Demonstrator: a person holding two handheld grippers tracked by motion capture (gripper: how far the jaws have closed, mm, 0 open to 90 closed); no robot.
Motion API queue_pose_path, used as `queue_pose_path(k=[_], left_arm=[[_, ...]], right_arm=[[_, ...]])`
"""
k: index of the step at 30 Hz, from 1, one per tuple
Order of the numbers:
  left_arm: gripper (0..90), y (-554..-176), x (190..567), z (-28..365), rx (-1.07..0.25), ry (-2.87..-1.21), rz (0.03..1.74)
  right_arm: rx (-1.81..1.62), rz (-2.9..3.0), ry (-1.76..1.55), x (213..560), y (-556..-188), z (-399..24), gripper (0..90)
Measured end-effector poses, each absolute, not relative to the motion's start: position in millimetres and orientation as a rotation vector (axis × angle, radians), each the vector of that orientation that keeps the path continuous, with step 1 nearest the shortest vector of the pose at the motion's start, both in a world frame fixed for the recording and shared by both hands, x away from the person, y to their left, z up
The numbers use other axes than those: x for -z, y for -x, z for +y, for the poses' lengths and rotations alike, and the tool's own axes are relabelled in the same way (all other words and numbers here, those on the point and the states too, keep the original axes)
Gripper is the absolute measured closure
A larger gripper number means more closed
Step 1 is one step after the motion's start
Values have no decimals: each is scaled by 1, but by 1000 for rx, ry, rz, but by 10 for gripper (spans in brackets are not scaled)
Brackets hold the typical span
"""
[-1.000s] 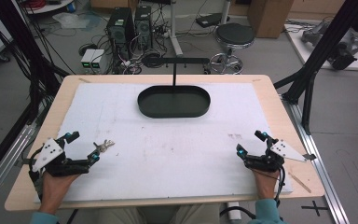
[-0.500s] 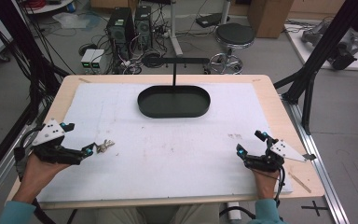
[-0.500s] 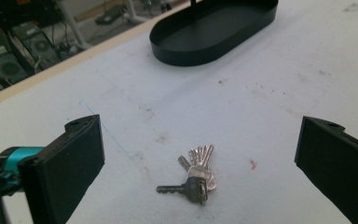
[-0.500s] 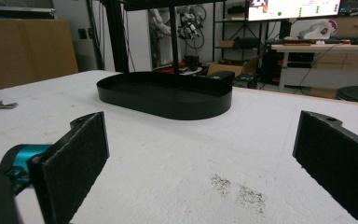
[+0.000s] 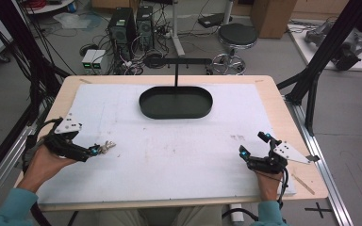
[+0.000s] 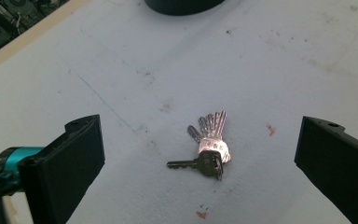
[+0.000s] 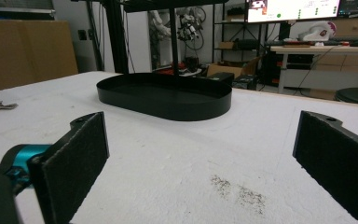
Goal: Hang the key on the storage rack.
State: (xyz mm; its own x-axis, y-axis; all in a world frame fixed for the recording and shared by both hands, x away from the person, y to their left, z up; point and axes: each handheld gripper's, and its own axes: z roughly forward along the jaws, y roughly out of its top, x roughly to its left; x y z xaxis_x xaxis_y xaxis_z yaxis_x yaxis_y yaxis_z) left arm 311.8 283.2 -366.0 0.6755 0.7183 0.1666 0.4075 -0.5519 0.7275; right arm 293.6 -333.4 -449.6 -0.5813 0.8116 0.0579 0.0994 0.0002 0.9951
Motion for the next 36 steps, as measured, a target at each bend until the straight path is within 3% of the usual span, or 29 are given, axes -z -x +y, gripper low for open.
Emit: queue_pose_path(k=[17,18,29,33,36], left_arm=[[25,-328,388,275,-463,-2410,910],[64,-328,389,275,-456,-2416,912],[120,-331,397,270,-412,-2474,912],[211,-333,400,268,-385,-2498,902],[225,-334,402,267,-369,-2515,907]], right_arm=[[-1633,1714,-940,450,-294,-334,24],[-1633,1714,-940,450,-294,-334,24],[-1637,1711,-937,450,-294,-334,25],[-1635,1709,-940,450,-294,-334,25],[-1636,1709,-939,450,-294,-334,25]])
